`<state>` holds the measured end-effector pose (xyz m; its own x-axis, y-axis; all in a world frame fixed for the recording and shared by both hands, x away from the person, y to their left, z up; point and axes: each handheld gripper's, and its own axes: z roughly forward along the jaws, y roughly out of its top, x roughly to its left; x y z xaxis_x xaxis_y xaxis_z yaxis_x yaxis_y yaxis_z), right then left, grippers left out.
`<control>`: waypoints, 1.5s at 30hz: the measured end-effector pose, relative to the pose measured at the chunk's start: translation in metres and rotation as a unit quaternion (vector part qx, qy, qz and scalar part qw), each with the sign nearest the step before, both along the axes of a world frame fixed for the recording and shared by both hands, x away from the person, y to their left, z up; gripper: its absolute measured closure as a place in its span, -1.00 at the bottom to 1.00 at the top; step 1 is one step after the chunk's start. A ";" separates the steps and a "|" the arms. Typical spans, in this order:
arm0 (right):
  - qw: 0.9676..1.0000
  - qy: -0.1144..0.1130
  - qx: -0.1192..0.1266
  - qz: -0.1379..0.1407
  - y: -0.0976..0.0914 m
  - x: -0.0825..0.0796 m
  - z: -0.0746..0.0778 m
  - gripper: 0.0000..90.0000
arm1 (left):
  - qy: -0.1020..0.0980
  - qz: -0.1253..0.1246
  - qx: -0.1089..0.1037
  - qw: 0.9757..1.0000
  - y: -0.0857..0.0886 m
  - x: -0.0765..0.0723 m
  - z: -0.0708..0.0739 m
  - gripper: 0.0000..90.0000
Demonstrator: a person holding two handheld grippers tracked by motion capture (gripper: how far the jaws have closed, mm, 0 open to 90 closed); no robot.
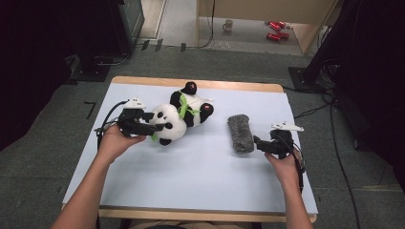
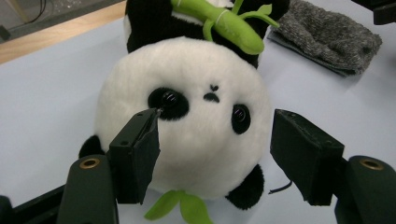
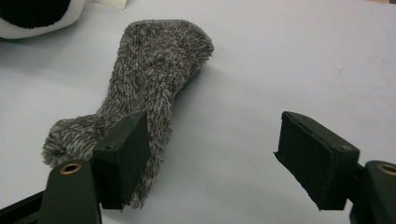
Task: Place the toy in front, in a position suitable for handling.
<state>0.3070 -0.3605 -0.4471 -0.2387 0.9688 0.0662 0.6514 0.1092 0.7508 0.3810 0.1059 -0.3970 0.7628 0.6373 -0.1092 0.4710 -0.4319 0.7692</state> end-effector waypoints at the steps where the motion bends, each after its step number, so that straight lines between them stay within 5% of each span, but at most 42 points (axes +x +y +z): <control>1: 1.000 0.000 0.000 0.001 0.001 -0.001 0.000 -0.44 | -0.005 0.002 0.000 1.000 -0.003 0.002 0.002 -0.28; 11: 0.999 0.009 -0.023 0.022 0.008 -0.006 -0.007 -0.43 | -0.015 -0.007 -0.001 1.000 -0.022 0.015 0.008 -0.18; 18: 0.999 0.008 -0.023 0.021 0.007 -0.008 -0.007 -0.42 | 0.007 -0.018 0.000 1.000 -0.043 0.030 0.012 -0.20; 24: 1.000 0.008 -0.024 0.018 0.005 -0.009 -0.007 -0.42 | -0.009 -0.024 -0.002 1.000 -0.056 0.033 0.015 -0.24; 30: 1.000 0.008 -0.027 0.014 0.003 -0.013 -0.008 -0.42 | -0.010 -0.018 -0.002 1.000 -0.070 0.040 0.006 -0.26; 37: 1.000 0.009 -0.027 0.008 -0.001 -0.019 -0.009 -0.41 | -0.016 -0.006 0.025 1.000 -0.088 0.049 -0.012 -0.36; 41: 1.000 0.010 -0.026 0.003 -0.004 -0.021 -0.009 -0.40 | -0.048 0.008 0.013 0.999 -0.087 0.049 -0.021 -0.27; 45: 1.000 0.012 -0.027 0.000 -0.006 -0.023 -0.010 -0.40 | -0.059 0.010 0.006 0.998 -0.083 0.047 -0.026 -0.11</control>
